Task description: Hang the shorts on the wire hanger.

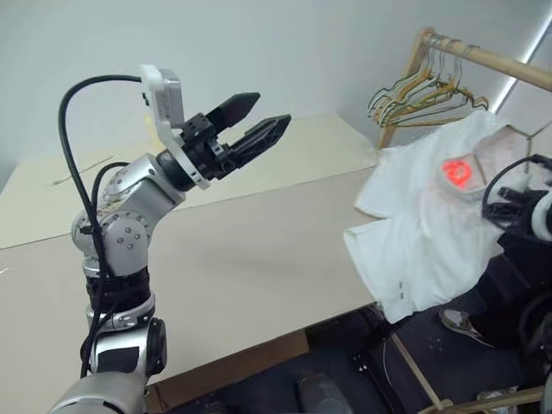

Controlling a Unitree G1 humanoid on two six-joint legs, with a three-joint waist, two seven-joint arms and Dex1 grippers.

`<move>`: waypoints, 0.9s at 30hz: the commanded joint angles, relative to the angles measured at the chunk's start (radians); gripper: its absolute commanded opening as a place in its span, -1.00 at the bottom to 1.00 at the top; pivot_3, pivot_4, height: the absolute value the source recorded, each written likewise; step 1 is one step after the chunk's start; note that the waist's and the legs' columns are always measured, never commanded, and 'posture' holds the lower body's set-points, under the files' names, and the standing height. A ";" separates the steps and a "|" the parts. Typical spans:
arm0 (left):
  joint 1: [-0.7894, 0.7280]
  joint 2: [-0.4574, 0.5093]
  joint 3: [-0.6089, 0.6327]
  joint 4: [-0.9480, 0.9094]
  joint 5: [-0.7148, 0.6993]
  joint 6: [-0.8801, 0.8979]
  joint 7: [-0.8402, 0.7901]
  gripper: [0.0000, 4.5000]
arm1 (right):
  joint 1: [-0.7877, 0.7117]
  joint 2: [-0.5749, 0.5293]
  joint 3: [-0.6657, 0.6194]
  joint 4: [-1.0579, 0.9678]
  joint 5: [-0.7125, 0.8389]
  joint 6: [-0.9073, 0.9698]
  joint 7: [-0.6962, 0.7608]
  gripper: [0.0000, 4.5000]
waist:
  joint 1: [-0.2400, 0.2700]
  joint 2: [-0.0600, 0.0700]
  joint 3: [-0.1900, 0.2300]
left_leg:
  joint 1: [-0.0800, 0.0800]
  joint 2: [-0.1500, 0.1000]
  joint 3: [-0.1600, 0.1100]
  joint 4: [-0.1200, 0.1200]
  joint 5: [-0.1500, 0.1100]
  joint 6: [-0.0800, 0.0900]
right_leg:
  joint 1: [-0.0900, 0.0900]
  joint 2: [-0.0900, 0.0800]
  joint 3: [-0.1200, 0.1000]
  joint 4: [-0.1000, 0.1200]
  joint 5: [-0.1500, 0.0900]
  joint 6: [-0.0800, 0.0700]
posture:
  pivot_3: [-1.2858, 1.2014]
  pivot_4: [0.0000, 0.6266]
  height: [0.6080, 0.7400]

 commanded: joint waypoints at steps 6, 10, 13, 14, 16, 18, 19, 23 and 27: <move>-0.019 0.019 -0.003 -0.016 -0.039 -0.007 0.007 0.97 | -0.222 -0.057 -0.140 0.273 -0.098 -0.085 -0.203 -1.00 | -0.020 0.000 0.000 | 0.000 0.000 0.000 -0.001 0.000 0.001 | -0.001 0.000 0.000 -0.001 0.000 0.000 | -0.23 -0.97 1.00; -0.020 0.024 -0.004 -0.015 -0.056 -0.004 0.004 0.97 | -0.251 -0.070 -0.160 0.355 -0.101 -0.144 -0.255 -1.00 | -0.020 0.000 0.000 | 0.000 0.000 0.000 -0.001 0.000 0.001 | 0.000 0.000 0.000 -0.002 -0.001 0.003 | -0.23 -0.98 1.00; -0.015 0.030 -0.002 -0.021 -0.082 0.003 -0.004 0.97 | -0.261 -0.081 -0.192 0.407 -0.097 -0.193 -0.293 -1.00 | -0.020 0.000 0.000 | 0.000 0.000 0.001 -0.002 0.000 0.001 | 0.000 0.000 0.001 -0.002 -0.002 0.004 | -0.23 -0.98 1.00; -0.012 0.033 -0.003 -0.022 -0.088 0.005 -0.008 0.97 | -0.261 -0.082 -0.199 0.422 -0.095 -0.205 -0.305 -1.00 | -0.020 0.000 0.000 | 0.000 0.000 0.001 -0.002 0.000 0.001 | 0.000 0.000 0.001 -0.002 -0.002 0.004 | -0.23 -0.98 1.00; -0.008 0.040 -0.005 -0.022 -0.100 0.009 -0.013 0.97 | -0.247 -0.078 -0.202 0.441 -0.091 -0.226 -0.320 -1.00 | -0.019 0.000 0.000 | 0.000 0.000 0.001 -0.002 0.000 0.001 | 0.000 0.000 0.001 -0.003 -0.001 0.004 | -0.23 -0.98 1.00; -0.004 0.045 -0.009 -0.026 -0.111 0.013 -0.016 0.97 | -0.219 -0.065 -0.192 0.441 -0.091 -0.246 -0.328 -1.00 | -0.019 0.000 0.000 | 0.000 0.000 0.001 -0.002 0.000 0.001 | 0.000 0.000 0.001 -0.004 -0.001 0.005 | -0.22 -0.98 1.00; -0.001 0.048 -0.010 -0.028 -0.115 0.013 -0.018 0.97 | -0.206 -0.057 -0.185 0.435 -0.092 -0.254 -0.332 -1.00 | -0.018 0.000 0.000 | 0.000 0.000 0.001 -0.003 0.000 0.001 | 0.000 0.000 0.001 -0.006 -0.001 0.005 | -0.22 -0.97 1.00; 0.009 0.067 -0.013 -0.039 -0.137 0.026 -0.032 1.00 | -0.170 -0.033 -0.173 0.401 -0.083 -0.255 -0.340 -0.61 | -0.020 0.000 0.000 | -0.001 0.000 0.002 -0.003 -0.001 0.002 | 0.002 0.000 0.002 -0.010 0.001 0.008 | -0.22 -0.97 1.00; 0.015 0.096 -0.012 -0.038 -0.151 0.036 -0.050 1.00 | -0.147 -0.013 -0.157 0.343 -0.074 -0.262 -0.341 0.04 | -0.019 0.001 0.000 | 0.000 0.000 0.003 -0.003 -0.001 0.002 | 0.002 0.000 0.004 -0.010 0.001 0.009 | -0.21 -0.96 1.00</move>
